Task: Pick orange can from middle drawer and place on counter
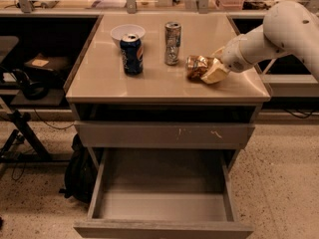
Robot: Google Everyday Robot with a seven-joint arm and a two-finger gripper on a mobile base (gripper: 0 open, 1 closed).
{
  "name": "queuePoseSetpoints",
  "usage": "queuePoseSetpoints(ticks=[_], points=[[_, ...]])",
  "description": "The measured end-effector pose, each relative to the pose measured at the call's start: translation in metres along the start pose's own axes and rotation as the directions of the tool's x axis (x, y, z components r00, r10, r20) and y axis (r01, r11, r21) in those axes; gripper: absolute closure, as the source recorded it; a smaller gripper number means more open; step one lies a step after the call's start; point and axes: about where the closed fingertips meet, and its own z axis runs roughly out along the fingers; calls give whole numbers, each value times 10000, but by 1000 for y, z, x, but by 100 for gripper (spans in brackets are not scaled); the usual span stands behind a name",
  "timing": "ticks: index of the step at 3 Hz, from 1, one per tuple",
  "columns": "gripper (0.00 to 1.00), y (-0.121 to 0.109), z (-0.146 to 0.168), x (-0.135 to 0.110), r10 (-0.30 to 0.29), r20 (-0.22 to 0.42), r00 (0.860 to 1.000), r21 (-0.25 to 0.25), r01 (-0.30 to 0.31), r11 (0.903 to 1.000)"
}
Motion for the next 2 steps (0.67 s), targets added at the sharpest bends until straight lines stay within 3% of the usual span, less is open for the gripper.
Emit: queuePoseSetpoints(ticks=[2], points=[[58, -1, -5, -1, 28, -9, 10000, -6, -28, 10000]])
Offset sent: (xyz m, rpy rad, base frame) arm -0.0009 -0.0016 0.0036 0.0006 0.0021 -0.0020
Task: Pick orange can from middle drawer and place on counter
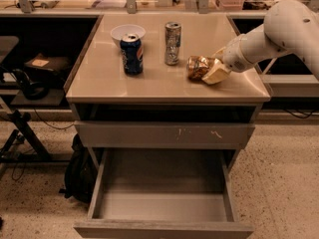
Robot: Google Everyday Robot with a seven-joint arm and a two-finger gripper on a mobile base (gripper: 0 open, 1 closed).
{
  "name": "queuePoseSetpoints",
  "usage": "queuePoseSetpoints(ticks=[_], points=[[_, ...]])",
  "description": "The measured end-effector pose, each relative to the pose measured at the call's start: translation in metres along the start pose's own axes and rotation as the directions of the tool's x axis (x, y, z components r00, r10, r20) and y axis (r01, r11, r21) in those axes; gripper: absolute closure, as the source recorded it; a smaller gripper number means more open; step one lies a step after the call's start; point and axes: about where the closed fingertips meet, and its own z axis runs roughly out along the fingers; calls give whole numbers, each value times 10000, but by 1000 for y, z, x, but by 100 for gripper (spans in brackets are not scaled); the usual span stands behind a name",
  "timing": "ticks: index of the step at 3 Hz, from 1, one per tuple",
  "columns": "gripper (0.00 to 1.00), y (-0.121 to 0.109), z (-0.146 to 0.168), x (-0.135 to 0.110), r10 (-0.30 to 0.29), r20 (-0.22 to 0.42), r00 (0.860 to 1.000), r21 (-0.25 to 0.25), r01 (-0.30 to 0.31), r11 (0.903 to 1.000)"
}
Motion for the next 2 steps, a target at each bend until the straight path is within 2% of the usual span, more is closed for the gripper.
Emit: queuePoseSetpoints(ticks=[2], points=[[12, 0, 0, 0, 0, 0, 10000, -2, 0, 10000]])
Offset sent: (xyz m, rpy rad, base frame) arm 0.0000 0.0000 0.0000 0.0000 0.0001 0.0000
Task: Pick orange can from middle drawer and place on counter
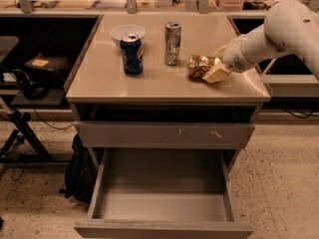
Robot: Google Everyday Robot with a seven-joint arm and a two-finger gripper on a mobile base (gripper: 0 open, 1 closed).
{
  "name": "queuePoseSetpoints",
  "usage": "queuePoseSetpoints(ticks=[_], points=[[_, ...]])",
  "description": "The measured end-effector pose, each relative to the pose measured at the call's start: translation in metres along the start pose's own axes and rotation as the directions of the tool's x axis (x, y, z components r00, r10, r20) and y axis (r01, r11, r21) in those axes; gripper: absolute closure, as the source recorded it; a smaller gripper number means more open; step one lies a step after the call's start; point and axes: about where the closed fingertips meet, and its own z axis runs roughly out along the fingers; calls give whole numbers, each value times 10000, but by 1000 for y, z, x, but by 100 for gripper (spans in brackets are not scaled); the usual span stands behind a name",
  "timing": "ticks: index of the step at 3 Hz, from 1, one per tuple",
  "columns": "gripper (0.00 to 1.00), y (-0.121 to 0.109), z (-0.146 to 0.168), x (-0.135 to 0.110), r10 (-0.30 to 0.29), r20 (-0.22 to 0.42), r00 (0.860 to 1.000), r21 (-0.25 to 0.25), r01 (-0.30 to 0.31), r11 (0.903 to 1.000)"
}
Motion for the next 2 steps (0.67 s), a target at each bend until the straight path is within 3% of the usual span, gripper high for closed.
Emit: queuePoseSetpoints(ticks=[1, 2], points=[[0, 0, 0, 0, 0, 0, 10000, 0, 0, 10000], [0, 0, 0, 0, 0, 0, 10000, -1, 0, 10000]])
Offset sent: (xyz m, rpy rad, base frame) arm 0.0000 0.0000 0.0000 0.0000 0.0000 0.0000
